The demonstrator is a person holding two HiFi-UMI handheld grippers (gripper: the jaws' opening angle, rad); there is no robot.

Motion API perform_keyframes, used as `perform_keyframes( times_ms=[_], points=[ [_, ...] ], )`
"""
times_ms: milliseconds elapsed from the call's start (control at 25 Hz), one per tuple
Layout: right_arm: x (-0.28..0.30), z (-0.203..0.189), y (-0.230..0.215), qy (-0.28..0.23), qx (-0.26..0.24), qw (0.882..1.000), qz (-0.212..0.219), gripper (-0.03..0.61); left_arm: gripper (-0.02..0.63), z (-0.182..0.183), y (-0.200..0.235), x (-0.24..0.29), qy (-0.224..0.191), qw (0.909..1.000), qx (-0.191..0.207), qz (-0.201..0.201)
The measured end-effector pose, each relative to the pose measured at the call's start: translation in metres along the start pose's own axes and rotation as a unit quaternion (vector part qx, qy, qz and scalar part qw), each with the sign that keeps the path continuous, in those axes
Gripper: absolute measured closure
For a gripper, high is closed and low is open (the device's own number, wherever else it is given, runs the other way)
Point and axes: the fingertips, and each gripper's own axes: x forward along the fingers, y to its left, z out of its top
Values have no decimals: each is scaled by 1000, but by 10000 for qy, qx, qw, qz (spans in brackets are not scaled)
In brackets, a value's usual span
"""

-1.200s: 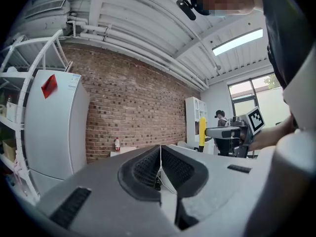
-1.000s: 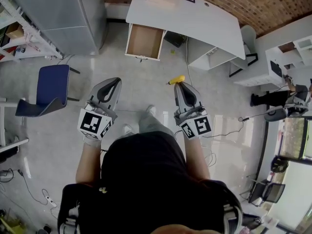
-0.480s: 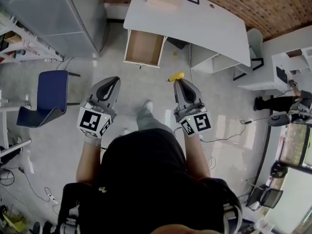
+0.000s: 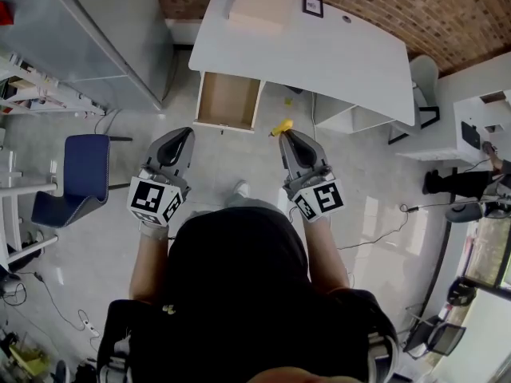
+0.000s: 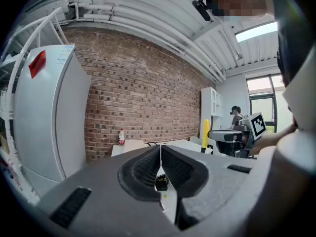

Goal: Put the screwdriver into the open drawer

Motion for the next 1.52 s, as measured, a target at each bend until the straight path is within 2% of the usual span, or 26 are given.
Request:
perform_keyframes(
  times_ms=[320,560,800,1200,1520],
  points=[
    [24,-18,-51,174,105,9997,107,548,606,1,4,58,175,9998,-45,76],
    [57,-42,-63,425,223,9988,73,548,606,-11,30,82,376,9992,-164,32],
    [102,-75,-63,728,365,9967,-53,548,606,-25,70,103,658,9974,-178,-221],
    [198,-164,-59,1545,336,9873,-181,548,606,-64,157,129,1186,9909,-303,-565],
    [257,-263,-48,2212,524,9737,-180,548,606,-121,200,134,1707,9811,-503,-756]
  ],
)
